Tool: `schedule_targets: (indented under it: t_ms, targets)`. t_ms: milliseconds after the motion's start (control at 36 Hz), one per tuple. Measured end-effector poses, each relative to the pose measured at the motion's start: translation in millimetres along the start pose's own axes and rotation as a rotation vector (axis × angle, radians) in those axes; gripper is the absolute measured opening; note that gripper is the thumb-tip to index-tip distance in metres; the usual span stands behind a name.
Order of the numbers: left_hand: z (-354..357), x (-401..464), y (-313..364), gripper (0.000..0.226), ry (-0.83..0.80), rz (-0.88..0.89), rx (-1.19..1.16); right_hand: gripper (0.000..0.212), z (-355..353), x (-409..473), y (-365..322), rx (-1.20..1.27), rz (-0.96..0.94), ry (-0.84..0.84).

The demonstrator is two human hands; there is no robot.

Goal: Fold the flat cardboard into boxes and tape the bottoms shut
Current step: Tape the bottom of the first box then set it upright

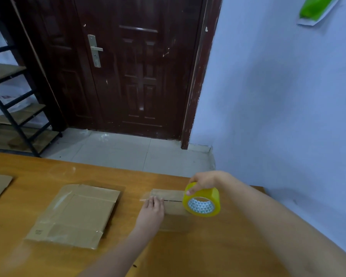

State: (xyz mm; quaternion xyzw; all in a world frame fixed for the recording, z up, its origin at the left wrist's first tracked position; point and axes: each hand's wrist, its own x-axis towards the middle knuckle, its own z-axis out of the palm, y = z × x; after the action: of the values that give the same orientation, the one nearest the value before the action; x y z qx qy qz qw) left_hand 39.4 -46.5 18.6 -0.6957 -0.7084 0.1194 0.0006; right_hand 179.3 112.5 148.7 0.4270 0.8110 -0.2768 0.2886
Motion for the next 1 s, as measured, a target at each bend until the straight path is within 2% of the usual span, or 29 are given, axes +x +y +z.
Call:
schedule_targets:
  t_ms: [167,333,472,611,694,750,778,833,1000]
  targets:
    - [-5.1,4.4,-3.8,0.069,-0.057,0.025,0.017,0.074,12.7,9.3,-3.6,-0.187,0.09,-0.003]
    - [-8.3,6.7,-5.7,0.07,-0.097,0.036,-0.005,0.076,23.1,19.2,1.6,-0.181,0.171,0.012]
    - [-5.2,8.7,-5.5,0.06,-0.086,0.053,-0.011,0.075,23.0,23.2,0.3,-0.184,0.197,-0.005]
    - [-10.8,7.4,-8.2,0.066,-0.133,0.003,-0.05,0.072,33.9,21.4,9.2,-0.241,0.271,-0.048]
    - [-7.6,9.1,-6.1,0.084,-0.067,0.005,-0.037,0.08,45.8,22.8,21.4,-0.224,0.286,-0.063]
    - [5.6,14.0,-3.6,0.073,0.054,0.019,-0.084,0.083,53.2,23.7,27.1,-0.189,0.291,-0.078]
    - [1.6,14.1,-3.9,0.067,0.041,0.01,-0.089,0.084,56.0,23.7,28.6,-0.17,0.297,-0.083]
    - [-17.6,8.9,-3.7,0.065,-0.098,0.055,-0.079,0.083,59.9,24.7,31.1,-0.15,0.296,-0.083]
    - [-33.9,13.8,4.2,0.042,-0.075,-0.033,-0.168,0.087,60.1,28.7,34.8,-0.128,0.307,-0.104]
